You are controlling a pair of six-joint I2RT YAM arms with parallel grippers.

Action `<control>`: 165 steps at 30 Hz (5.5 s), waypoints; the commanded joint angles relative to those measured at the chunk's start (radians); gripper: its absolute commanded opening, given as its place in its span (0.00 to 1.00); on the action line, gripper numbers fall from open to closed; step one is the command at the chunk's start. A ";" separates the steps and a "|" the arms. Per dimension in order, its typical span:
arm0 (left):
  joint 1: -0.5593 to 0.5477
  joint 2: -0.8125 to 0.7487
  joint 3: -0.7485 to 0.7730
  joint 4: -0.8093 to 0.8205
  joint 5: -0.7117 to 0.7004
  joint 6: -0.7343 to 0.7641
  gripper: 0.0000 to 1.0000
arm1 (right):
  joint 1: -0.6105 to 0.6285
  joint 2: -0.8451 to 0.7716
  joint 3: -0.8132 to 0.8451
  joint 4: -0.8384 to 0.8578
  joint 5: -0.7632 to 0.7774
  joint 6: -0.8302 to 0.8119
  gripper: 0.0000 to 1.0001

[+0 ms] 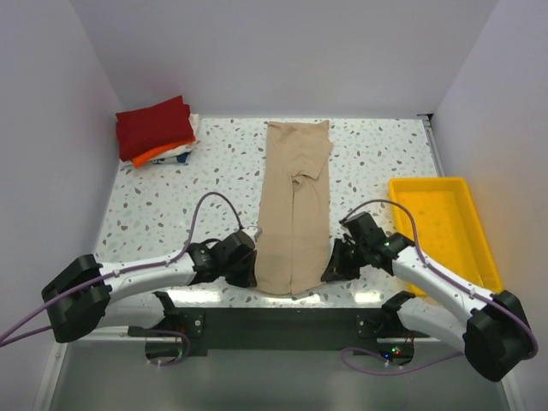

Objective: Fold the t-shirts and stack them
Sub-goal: Fold the tshirt

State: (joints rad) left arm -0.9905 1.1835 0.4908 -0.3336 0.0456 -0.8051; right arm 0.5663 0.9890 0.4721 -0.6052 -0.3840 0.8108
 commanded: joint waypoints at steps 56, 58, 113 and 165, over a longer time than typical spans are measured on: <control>0.524 0.863 0.986 0.154 -0.043 0.066 0.00 | -0.418 0.970 0.890 0.375 0.082 -0.067 0.00; 0.529 0.863 0.983 0.162 -0.027 0.069 0.00 | -0.422 0.984 0.898 0.384 0.071 -0.062 0.00; 0.584 1.078 1.048 0.409 0.184 0.187 0.00 | -0.374 1.240 1.087 0.447 -0.062 -0.085 0.27; 0.633 0.843 0.736 0.573 0.160 0.081 0.34 | -0.476 0.800 0.518 0.696 -0.237 0.044 0.32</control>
State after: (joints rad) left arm -0.3595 2.0045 1.2282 0.2489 0.2802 -0.7246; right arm 0.0612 1.8282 1.0729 0.0429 -0.6281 0.8402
